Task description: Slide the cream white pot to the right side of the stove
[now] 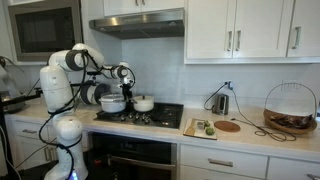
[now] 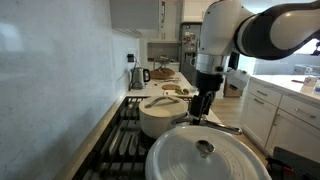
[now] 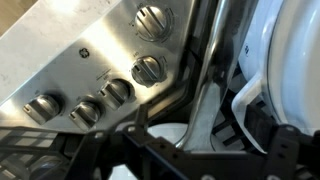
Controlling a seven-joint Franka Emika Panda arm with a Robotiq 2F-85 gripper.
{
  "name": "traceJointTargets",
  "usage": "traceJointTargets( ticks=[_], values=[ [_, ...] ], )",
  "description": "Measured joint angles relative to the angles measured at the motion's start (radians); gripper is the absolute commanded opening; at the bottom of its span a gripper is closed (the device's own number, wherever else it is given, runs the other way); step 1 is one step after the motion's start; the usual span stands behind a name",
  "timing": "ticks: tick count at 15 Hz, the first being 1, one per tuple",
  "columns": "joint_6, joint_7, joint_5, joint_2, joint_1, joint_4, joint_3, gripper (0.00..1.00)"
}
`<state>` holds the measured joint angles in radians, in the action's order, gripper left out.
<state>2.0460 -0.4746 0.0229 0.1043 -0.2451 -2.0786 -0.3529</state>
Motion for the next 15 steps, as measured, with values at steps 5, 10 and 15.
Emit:
traceJointTargets(
  ticks=[5,10,15],
  values=[
    [0.008,0.000,0.000,-0.010,0.000,0.010,0.014,0.67],
    [0.008,0.000,-0.001,-0.025,-0.001,0.030,0.014,0.48],
    [0.008,0.000,-0.002,-0.049,-0.012,0.050,0.014,0.34]
  ],
)
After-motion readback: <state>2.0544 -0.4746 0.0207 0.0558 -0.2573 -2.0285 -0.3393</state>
